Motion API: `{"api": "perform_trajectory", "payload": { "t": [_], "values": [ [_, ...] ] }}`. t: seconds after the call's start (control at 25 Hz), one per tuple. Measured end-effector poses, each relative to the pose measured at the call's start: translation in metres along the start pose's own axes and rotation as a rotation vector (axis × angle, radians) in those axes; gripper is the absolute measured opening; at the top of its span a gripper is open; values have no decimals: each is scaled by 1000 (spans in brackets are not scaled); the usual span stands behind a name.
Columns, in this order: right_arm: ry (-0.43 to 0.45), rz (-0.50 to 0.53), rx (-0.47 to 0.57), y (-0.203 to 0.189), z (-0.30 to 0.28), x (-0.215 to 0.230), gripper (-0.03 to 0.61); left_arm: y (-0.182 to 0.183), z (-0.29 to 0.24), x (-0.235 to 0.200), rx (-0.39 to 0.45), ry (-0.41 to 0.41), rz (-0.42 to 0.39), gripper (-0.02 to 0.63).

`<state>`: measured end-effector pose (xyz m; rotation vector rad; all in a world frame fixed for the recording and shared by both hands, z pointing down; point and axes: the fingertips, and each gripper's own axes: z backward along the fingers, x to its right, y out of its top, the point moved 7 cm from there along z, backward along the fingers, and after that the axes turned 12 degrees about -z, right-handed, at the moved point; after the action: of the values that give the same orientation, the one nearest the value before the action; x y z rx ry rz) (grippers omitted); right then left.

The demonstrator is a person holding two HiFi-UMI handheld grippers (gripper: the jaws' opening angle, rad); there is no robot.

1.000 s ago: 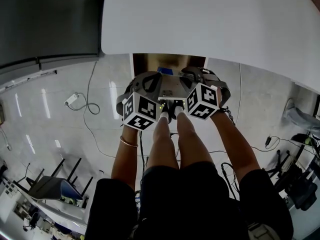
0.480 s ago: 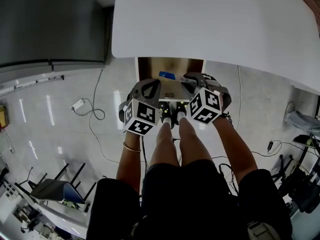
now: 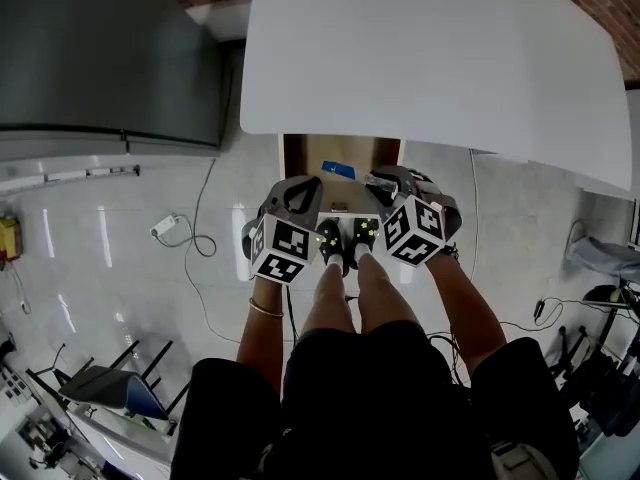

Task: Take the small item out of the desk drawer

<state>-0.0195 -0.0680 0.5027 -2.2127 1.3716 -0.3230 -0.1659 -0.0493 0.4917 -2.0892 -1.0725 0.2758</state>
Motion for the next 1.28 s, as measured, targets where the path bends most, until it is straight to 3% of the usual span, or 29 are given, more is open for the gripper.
{"api": "perform_trajectory", "payload": {
  "t": [0.36, 1.28],
  "values": [
    [-11, -48, 58, 15, 37, 4, 104, 25, 26, -2, 18, 18, 20, 0],
    [-75, -147, 188, 23, 118, 10, 104, 88, 62, 12, 72, 31, -42, 0]
  ]
}}
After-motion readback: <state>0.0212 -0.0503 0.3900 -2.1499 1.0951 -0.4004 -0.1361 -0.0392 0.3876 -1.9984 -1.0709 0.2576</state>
